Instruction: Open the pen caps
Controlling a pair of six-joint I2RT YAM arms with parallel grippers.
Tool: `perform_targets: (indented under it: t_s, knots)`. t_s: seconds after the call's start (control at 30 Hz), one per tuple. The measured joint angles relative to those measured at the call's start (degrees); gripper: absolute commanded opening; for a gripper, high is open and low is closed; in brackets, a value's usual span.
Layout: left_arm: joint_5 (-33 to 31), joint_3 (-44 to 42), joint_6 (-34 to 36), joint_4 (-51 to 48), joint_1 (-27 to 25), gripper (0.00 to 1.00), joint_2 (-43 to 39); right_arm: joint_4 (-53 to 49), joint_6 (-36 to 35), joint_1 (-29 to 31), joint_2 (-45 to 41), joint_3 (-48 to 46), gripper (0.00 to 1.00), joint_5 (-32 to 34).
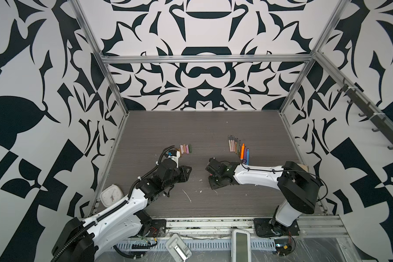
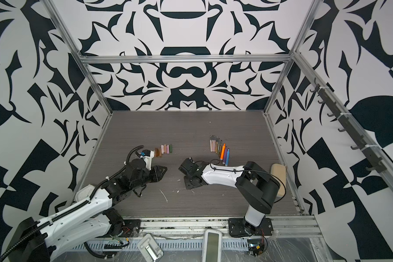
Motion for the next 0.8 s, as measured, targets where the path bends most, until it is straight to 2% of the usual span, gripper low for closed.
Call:
perform_targets:
  t_s: [0.2, 0.6, 0.8]
  knots:
    - [0.66, -0.52, -0.55, 0.90, 0.09, 0.34, 1.86, -1.09, 0.22, 0.07, 2.12, 2.43, 0.26, 2.01]
    - [1.60, -0.39, -1.05, 0.81, 0.09, 0.38, 4.50, -2.47, 0.66, 0.26, 4.50, 5.46, 0.12, 4.26]
    - [3.63, 1.53, -1.44, 0.52, 0.09, 0.43, 9.75, 1.97, -0.26, -2.62, -2.89, -2.01, 0.09, -0.79]
